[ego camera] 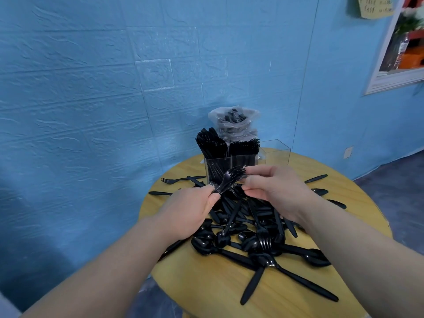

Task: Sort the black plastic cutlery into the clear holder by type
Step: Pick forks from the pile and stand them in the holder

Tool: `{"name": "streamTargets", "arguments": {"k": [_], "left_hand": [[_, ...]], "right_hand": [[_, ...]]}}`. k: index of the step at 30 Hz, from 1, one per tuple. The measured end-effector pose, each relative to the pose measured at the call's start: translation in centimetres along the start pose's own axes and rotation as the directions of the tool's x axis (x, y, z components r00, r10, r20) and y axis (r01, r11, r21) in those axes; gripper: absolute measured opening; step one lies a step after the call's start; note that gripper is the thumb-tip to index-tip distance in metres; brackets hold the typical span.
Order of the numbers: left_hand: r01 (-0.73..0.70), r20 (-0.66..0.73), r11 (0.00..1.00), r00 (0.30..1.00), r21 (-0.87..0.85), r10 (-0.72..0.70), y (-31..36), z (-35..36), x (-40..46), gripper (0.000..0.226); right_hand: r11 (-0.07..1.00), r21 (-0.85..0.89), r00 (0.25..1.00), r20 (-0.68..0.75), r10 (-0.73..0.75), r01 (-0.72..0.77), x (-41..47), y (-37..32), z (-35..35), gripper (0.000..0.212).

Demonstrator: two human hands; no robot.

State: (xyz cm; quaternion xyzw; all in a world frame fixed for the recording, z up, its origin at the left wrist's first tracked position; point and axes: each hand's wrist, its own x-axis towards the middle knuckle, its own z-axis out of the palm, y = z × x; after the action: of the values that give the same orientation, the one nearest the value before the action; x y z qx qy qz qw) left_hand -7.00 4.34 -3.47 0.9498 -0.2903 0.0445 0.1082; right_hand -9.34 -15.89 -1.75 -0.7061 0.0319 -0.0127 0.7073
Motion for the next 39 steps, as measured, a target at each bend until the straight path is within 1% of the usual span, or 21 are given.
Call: {"name": "streamTargets", "arguments": {"k": [2, 4, 7, 9, 11, 14, 17, 19, 22, 23, 24, 25, 26, 28, 29, 30, 32, 33, 35, 37, 39], "left_hand": [[0.010, 0.006, 1.000, 1.000, -0.004, -0.010, 0.2, 0.0, 0.1, 0.030], [0.054, -0.017, 0.998, 0.998, -0.027, -0.055, 0.2, 0.2, 0.2, 0.030], [0.133, -0.066, 0.989, 0.988, -0.069, -0.137, -0.4, 0.3, 0.4, 0.031], [0.129, -0.057, 0.986, 0.989, -0.103, -0.135, -0.4, 0.4, 0.3, 0.032], [0.095, -0.026, 0.978, 0.995, -0.187, -0.101, 0.0, 0.7, 0.0, 0.034], [0.069, -0.016, 0.947, 0.997, -0.312, -0.077, 0.8, 0.6, -0.4, 0.037], [0.091, 0.010, 0.945, 0.996, -0.314, -0.093, 1.0, 0.4, -0.3, 0.040], [0.088, 0.026, 0.951, 0.996, -0.296, -0.084, 1.1, 0.2, 0.0, 0.042], [0.041, 0.031, 0.970, 0.999, -0.240, -0.035, 1.3, -0.1, 0.9, 0.047], [0.037, 0.040, 0.973, 0.999, -0.228, -0.029, 1.4, -0.1, 1.3, 0.046], [0.032, 0.047, 0.977, 0.999, -0.210, -0.022, 1.4, -0.2, 1.6, 0.046], [0.026, 0.050, 0.981, 0.999, -0.190, -0.017, 1.4, -0.3, 2.1, 0.047], [0.024, 0.043, 0.983, 0.999, -0.180, -0.016, 1.4, -0.4, 2.4, 0.047], [0.026, 0.006, 0.977, 1.000, -0.212, -0.025, 1.3, -0.6, 3.2, 0.045], [0.023, -0.012, 0.973, 1.000, -0.230, -0.027, 1.3, -0.8, 3.6, 0.044], [0.015, -0.026, 0.971, 0.999, -0.238, -0.022, 1.5, -1.0, 4.1, 0.044], [-0.016, -0.065, 0.973, 0.998, -0.229, 0.001, 2.1, -1.4, 5.1, 0.043], [-0.038, -0.106, 0.977, 0.994, -0.210, 0.016, 2.4, -1.8, 5.8, 0.041], [-0.066, -0.242, 0.984, 0.970, -0.163, 0.025, 2.3, -2.4, 7.3, 0.035], [-0.065, -0.392, 0.993, 0.920, -0.095, 0.022, 1.4, -2.8, 8.9, 0.039], [-0.022, -0.474, 1.000, 0.880, -0.005, 0.017, 0.2, -2.8, 10.0, 0.049]], "right_hand": [[0.976, -0.208, 0.995, -0.048, -0.082, 0.070, 0.0, 0.2, 0.0, 0.018], [0.941, -0.322, 0.986, -0.084, -0.143, 0.108, -0.1, 0.2, -0.1, 0.014], [0.859, -0.497, 0.985, -0.047, -0.168, 0.123, -0.2, 0.3, -0.6, 0.015], [0.858, -0.496, 0.988, -0.013, -0.156, 0.129, -0.2, 0.5, -0.7, 0.014], [0.885, -0.445, 0.985, -0.037, -0.169, 0.136, -0.1, 0.6, -0.6, 0.013], [0.889, -0.425, 0.971, -0.082, -0.224, 0.169, 0.2, 0.9, -0.2, 0.013], [0.852, -0.462, 0.947, -0.077, -0.313, 0.244, 0.6, 1.4, -0.2, 0.016], [0.792, -0.537, 0.927, -0.047, -0.372, 0.290, 0.8, 1.6, -0.2, 0.019], [0.599, -0.700, 0.865, 0.051, -0.500, 0.388, 1.0, 1.7, 0.1, 0.032], [0.554, -0.725, 0.853, 0.089, -0.514, 0.410, 1.1, 1.8, 0.1, 0.034], [0.541, -0.732, 0.858, 0.114, -0.501, 0.414, 1.2, 1.7, 0.1, 0.035], [0.564, -0.723, 0.874, 0.115, -0.472, 0.400, 1.3, 1.6, -0.1, 0.035], [0.628, -0.683, 0.896, 0.090, -0.434, 0.373, 1.3, 1.4, -0.3, 0.033], [0.812, -0.480, 0.927, 0.007, -0.375, 0.332, 1.4, 0.7, -1.0, 0.025], [0.877, -0.348, 0.932, -0.025, -0.362, 0.331, 1.4, 0.3, -1.2, 0.023], [0.913, -0.235, 0.933, -0.053, -0.355, 0.334, 1.5, 0.0, -1.3, 0.022], [0.931, -0.100, 0.925, -0.117, -0.361, 0.351, 1.7, -0.8, -1.4, 0.021], [0.925, -0.088, 0.912, -0.155, -0.379, 0.370, 2.0, -1.3, -1.4, 0.019], [0.877, -0.216, 0.845, -0.248, -0.474, 0.428, 3.2, -2.6, -2.1, 0.021], [0.773, -0.403, 0.720, -0.314, -0.619, 0.490, 4.9, -4.5, -3.4, 0.020], [0.609, -0.595, 0.578, -0.275, -0.768, 0.525, 6.7, -6.3, -4.6, 0.016]]}}
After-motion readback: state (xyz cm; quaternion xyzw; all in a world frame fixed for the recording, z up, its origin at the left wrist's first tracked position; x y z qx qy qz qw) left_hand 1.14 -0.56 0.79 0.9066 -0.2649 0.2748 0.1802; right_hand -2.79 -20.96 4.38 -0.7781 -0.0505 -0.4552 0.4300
